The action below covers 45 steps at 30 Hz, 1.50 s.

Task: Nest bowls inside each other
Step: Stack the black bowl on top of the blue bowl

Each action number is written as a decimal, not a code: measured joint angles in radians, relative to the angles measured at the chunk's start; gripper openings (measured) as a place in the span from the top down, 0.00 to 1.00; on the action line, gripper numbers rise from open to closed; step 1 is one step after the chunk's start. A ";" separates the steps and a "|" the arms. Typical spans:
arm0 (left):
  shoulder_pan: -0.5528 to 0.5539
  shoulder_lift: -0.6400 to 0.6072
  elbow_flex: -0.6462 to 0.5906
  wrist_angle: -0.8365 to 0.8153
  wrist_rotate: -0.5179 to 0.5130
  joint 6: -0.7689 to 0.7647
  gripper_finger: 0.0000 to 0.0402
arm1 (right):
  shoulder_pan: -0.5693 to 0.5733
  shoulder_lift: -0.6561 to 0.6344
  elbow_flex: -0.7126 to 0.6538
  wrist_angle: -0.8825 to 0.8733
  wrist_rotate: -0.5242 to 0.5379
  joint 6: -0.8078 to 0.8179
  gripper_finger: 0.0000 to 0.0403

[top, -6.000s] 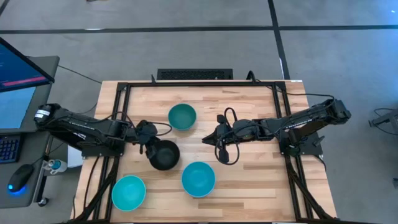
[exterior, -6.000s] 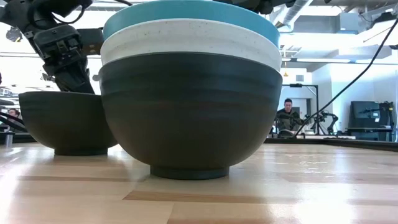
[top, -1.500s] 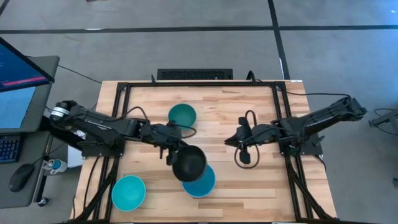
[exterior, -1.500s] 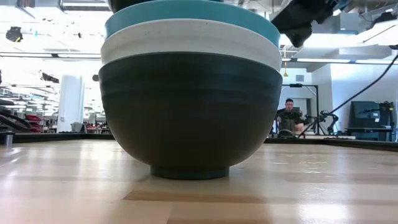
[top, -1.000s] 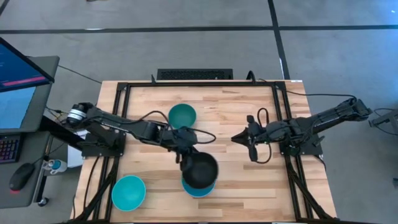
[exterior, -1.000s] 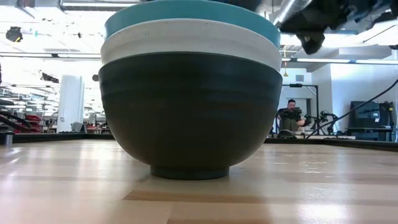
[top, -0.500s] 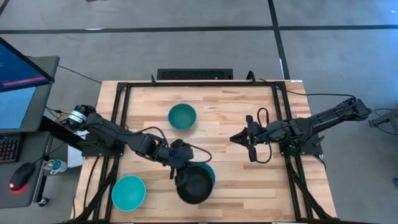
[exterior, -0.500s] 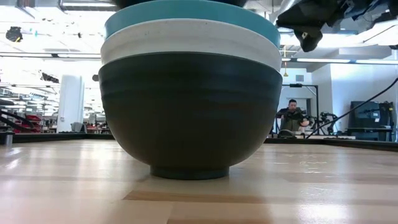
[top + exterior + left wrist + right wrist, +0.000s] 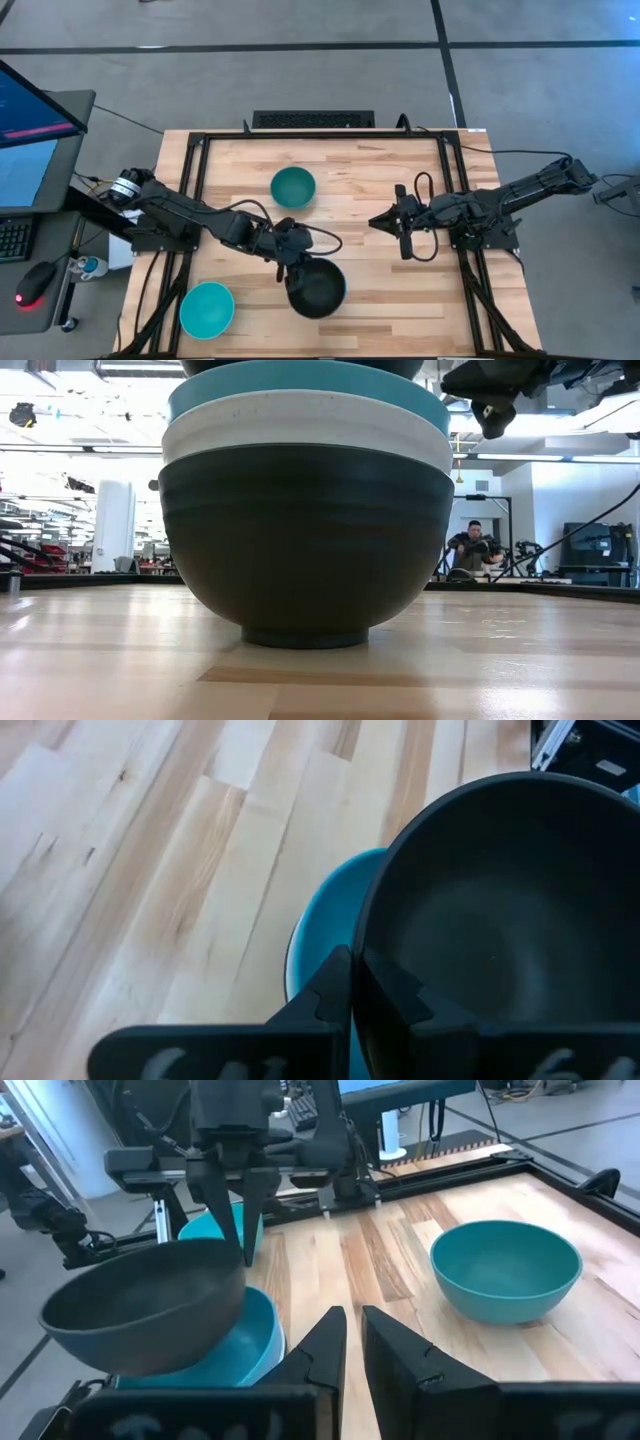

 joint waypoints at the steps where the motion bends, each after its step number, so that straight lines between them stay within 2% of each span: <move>1: 0.005 0.000 0.000 0.000 -0.002 0.000 1.00 | 0.000 0.000 0.000 0.002 0.000 0.000 0.85; 16: 0.034 0.011 0.000 -0.001 -0.005 -0.007 1.00 | 0.000 0.000 0.000 -0.001 0.000 -0.009 0.85; 24: 0.032 0.067 -0.002 -0.004 0.051 -0.015 1.00 | 0.000 0.000 0.000 -0.008 -0.001 -0.009 0.85; 45: 0.037 0.091 -0.001 -0.030 0.037 -0.011 1.00 | 0.000 0.000 0.000 -0.004 -0.001 -0.008 0.85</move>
